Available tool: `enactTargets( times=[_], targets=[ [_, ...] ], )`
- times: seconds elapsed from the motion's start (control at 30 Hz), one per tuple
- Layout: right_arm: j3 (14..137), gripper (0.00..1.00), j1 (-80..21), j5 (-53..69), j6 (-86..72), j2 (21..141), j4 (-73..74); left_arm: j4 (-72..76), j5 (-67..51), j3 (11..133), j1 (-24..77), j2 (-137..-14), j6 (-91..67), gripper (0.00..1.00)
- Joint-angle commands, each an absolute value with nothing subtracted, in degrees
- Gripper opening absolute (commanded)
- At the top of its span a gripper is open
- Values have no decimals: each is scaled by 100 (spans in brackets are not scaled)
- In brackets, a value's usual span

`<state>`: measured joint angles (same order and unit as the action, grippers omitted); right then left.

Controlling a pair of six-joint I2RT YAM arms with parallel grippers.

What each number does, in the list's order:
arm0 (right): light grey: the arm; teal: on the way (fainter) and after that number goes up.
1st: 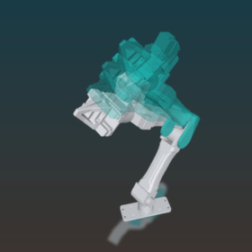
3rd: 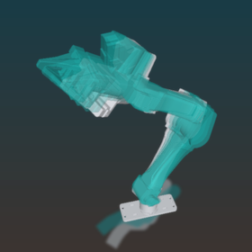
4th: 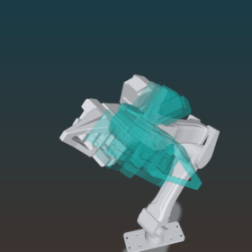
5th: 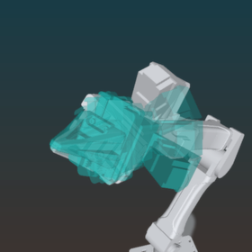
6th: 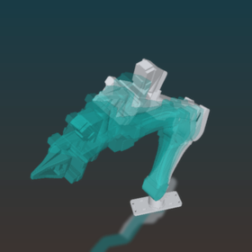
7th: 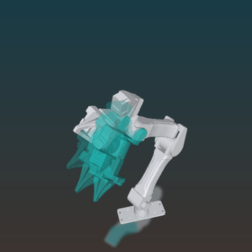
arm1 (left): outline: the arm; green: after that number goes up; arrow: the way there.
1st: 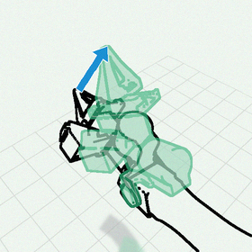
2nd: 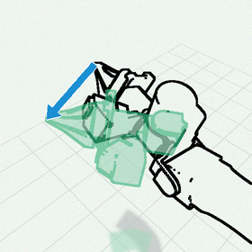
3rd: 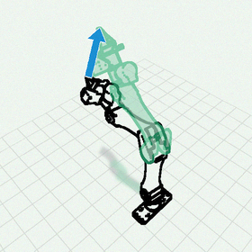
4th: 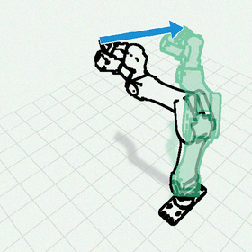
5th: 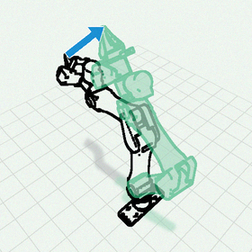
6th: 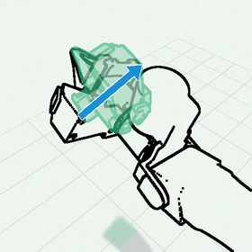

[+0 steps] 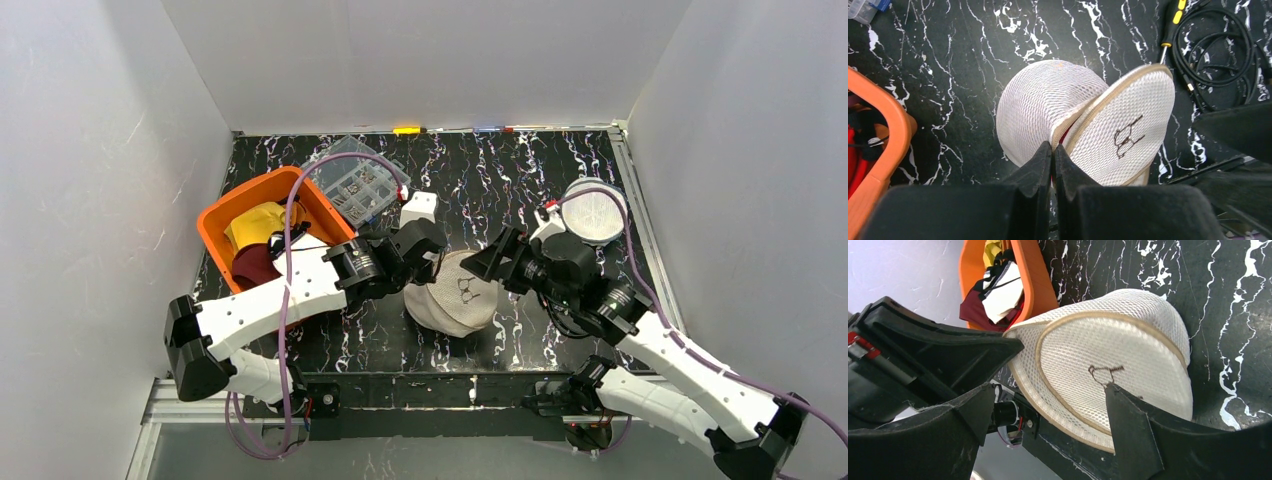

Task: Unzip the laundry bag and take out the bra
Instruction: Open the laundry bag at the center of the board.

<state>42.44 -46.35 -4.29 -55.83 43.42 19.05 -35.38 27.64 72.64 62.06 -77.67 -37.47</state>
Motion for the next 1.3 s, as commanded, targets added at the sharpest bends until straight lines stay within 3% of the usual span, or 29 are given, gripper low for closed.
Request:
enactTargets(
  times=[0.0,0.8,1.07,1.2,1.27],
  targets=[
    [4651,89,-4785,-430,-5651,4844,1669,-3220,2843,7288,6231,-7531,-4017,0],
    [4874,87,-5167,-1485,-5962,6059,1352,-2691,2360,7009,6328,-7269,-4268,0],
    [4914,54,-5388,-1617,-5696,6123,1544,-2712,2560,6905,6346,-7136,-4207,0],
    [5004,45,-5504,-1657,-5535,5887,1953,-2894,2875,6846,6346,-7058,-4188,0],
    [5001,33,-5508,-1687,-5445,5691,2177,-2927,2992,6783,6346,-6966,-4175,0]
  ],
)
